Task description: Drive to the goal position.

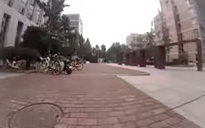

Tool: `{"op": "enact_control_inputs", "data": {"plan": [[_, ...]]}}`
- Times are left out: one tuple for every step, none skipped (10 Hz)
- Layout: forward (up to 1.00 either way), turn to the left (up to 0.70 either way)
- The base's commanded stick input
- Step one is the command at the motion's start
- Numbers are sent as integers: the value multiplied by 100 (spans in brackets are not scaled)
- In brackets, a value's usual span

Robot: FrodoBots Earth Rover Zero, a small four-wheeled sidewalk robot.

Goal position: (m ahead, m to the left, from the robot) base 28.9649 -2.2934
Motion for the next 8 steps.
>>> {"op": "enact_control_inputs", "data": {"plan": [[70, 0], [70, 0], [70, 0], [70, 0], [70, 0], [70, 0], [70, 0], [70, 0]]}}
